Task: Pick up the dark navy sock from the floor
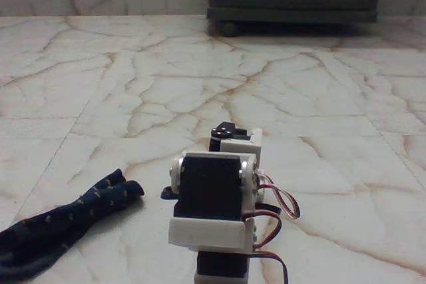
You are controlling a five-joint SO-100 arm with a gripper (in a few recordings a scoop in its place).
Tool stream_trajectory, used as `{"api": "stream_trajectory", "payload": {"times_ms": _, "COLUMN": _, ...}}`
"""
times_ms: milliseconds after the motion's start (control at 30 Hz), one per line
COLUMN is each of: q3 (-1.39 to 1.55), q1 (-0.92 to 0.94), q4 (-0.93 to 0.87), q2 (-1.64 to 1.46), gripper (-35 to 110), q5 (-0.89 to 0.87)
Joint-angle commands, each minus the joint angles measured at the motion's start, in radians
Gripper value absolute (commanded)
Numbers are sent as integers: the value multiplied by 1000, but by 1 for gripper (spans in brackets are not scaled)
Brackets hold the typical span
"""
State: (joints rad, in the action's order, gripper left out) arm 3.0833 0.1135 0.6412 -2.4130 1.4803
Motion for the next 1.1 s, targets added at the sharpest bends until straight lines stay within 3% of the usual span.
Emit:
{"api": "stream_trajectory", "payload": {"times_ms": 0, "q3": -2, "q1": -2, "q4": -14, "q2": -38, "gripper": 0, "q5": 23}}
{"api": "stream_trajectory", "payload": {"times_ms": 700, "q3": -2, "q1": -6, "q4": -51, "q2": -31, "gripper": 0, "q5": 25}}
{"api": "stream_trajectory", "payload": {"times_ms": 1067, "q3": -183, "q1": -58, "q4": -35, "q2": 227, "gripper": 0, "q5": -94}}
